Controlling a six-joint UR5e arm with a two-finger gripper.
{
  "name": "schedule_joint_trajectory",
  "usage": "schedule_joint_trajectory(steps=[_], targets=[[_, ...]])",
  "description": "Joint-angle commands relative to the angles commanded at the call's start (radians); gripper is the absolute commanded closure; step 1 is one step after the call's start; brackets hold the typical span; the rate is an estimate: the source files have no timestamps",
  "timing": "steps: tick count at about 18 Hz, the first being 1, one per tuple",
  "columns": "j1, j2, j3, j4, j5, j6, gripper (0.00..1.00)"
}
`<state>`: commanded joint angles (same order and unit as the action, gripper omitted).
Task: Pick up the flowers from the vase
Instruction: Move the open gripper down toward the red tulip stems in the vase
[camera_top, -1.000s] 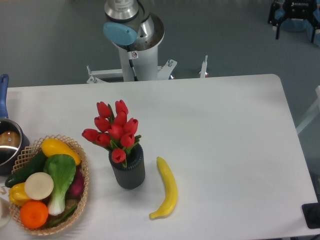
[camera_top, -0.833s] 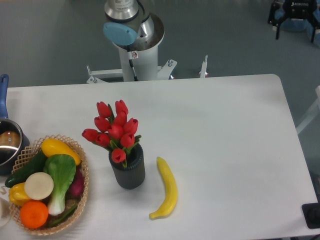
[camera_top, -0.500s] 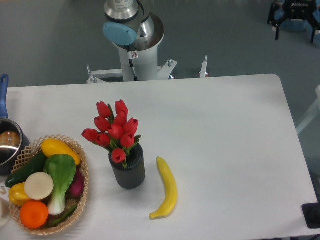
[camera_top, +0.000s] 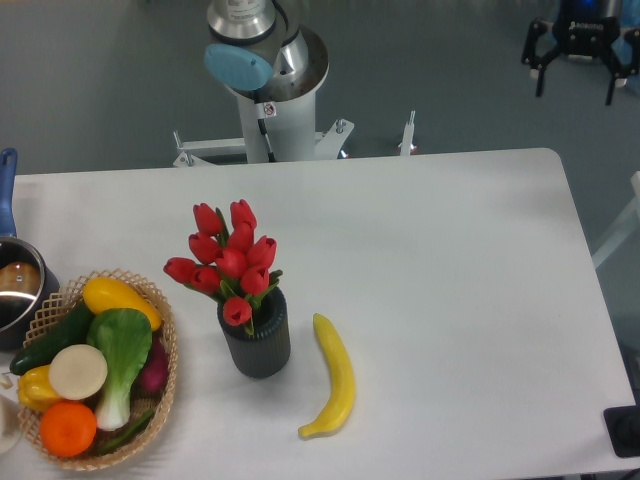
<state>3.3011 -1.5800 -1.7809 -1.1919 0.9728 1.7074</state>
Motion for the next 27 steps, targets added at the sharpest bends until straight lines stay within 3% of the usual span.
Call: schedule_joint_trajectory(steps=[8,12,15,18,27], targets=[[-0.002,-0.011,-0.031,0.002,-0.161,-0.186,0.0],[-0.011,-0.002,-0.074,0.028,-0.184,-0.186,0.0],[-0.015,0.0,-0.104,0.084,-0.25,-0.173,0.0],[-0.06,0.0,-0.129,0.101,-0.327,-0.186,0.0],[-0.179,-0.021,-0.121,0.104,-0.336,-0.186,0.0]])
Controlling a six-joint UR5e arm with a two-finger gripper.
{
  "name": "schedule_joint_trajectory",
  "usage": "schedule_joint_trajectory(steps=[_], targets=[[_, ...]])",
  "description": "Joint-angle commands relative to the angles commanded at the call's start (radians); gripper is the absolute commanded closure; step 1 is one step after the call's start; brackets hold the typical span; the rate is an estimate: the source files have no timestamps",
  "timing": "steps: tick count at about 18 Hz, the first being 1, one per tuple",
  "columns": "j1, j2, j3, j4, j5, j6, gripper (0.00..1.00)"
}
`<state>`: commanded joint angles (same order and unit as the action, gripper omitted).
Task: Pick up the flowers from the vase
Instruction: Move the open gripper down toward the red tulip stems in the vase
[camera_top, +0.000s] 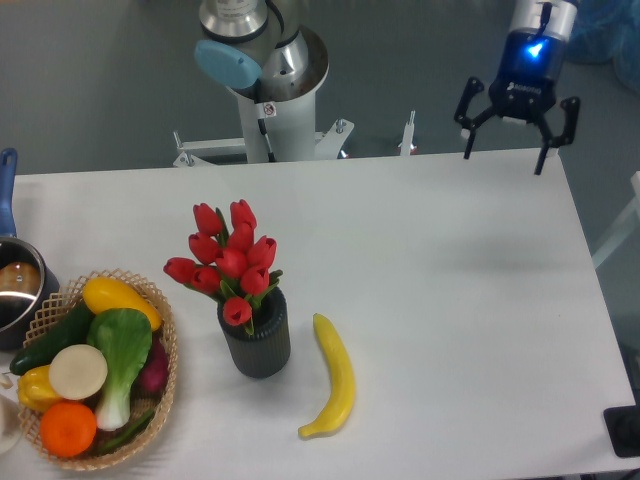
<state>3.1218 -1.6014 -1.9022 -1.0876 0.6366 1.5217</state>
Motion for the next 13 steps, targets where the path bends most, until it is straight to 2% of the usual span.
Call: schedule_joint_trajectory(steps=[7,13], targets=[[-0.106,-0.044,0.015,0.006,0.002,0.002,0.0],[-0.178,-0.074,0.005,0.06,0.002,0.012,0.0]])
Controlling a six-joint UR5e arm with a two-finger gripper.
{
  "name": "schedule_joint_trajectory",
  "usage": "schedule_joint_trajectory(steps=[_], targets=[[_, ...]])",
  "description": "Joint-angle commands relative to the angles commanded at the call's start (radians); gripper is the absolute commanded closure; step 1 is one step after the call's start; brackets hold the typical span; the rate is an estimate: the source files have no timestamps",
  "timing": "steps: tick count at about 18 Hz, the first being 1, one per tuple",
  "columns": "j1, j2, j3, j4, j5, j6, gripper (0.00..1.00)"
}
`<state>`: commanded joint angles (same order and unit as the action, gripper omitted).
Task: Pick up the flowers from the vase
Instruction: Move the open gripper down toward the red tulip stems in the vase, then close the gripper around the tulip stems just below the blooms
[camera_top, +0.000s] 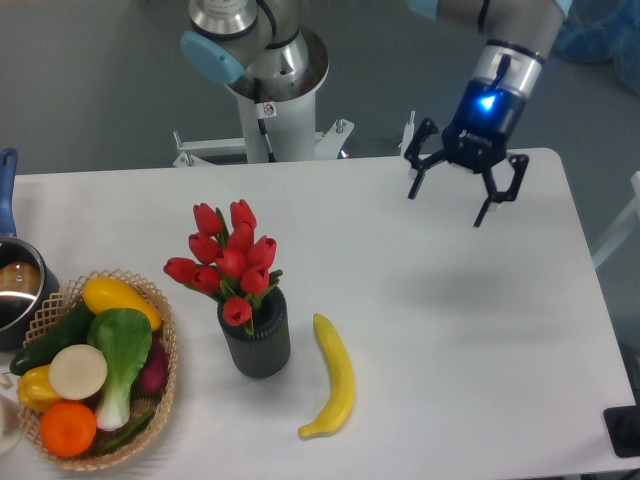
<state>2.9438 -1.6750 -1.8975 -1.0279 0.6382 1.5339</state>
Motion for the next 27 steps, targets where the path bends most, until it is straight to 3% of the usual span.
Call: schedule_joint_trajectory(steps=[8,14,27], targets=[[-0.09,-0.034,-0.014,0.02,-0.149,0.034,0.0],[-0.137,-0.074,-0.069,0.02,-0.208,0.238,0.0],[-0.285,-0.135,-0.064,0.02,-0.261,0.226,0.0]])
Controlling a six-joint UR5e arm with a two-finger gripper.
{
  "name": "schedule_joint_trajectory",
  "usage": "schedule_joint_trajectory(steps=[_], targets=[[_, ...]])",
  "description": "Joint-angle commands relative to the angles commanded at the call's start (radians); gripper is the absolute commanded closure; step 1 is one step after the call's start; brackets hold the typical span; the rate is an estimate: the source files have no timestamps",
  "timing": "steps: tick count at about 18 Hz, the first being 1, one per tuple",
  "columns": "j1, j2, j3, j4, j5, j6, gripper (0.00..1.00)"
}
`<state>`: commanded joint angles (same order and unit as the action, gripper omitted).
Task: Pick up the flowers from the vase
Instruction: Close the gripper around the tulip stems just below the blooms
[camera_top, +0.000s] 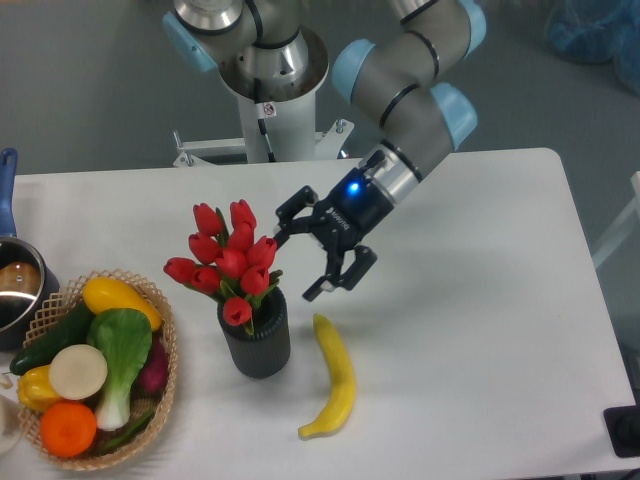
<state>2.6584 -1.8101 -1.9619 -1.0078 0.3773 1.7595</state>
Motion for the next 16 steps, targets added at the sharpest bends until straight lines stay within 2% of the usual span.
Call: schedule_joint_trajectory(steps=[3,16], targets=[[-0.005,0.0,-0.014,0.0,0.002,-0.002,0.0],[-0.046,-0.012,0.003,0.0,0.017,-0.012,0.0]])
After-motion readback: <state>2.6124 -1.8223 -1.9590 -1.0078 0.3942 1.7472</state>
